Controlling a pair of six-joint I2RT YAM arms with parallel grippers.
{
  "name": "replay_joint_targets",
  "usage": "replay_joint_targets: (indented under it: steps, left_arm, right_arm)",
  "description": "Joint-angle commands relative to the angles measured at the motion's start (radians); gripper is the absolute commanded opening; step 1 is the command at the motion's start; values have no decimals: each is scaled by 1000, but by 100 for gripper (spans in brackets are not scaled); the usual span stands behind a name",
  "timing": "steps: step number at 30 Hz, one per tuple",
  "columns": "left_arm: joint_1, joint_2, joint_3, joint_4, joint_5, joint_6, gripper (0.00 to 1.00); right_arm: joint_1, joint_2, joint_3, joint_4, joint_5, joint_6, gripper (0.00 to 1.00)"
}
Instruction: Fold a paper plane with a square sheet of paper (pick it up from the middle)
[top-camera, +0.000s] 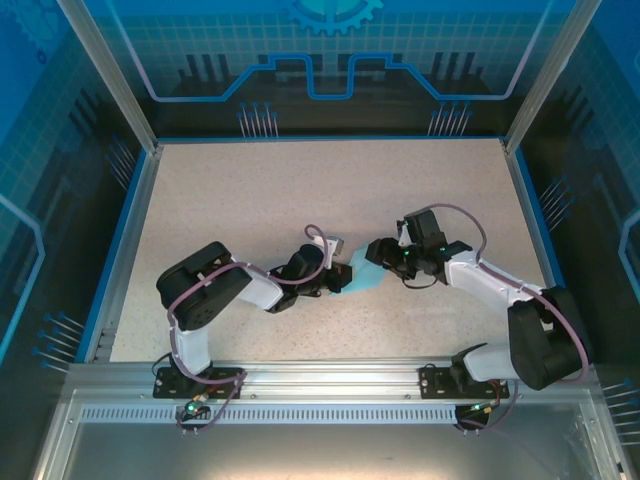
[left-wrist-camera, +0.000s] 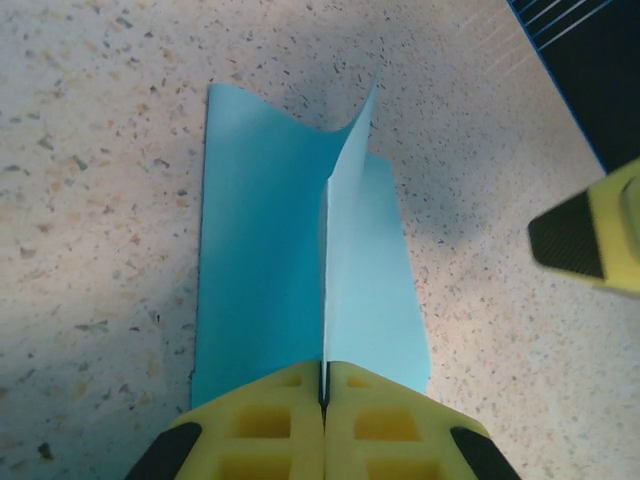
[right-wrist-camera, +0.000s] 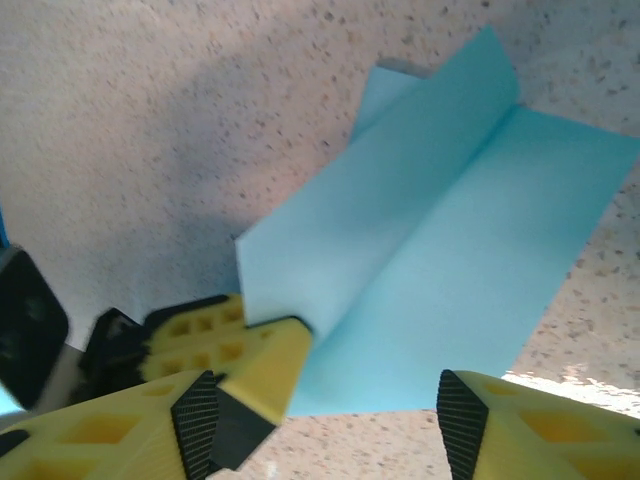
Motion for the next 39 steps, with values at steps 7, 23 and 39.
replay_joint_targets:
  steps: [7,23,39]
  left_arm:
    - [32,-11,-27,77,72,-190,8]
    - [44,2,-15,39,103,-250,11]
    - [48,-13,-12,-13,109,-259,27]
  right_arm:
    - [-15,98,-6,122,-94,-31,50]
    - [1,268,99,140,-125,-5,51]
    - [21,349,128,76,-56,2,53]
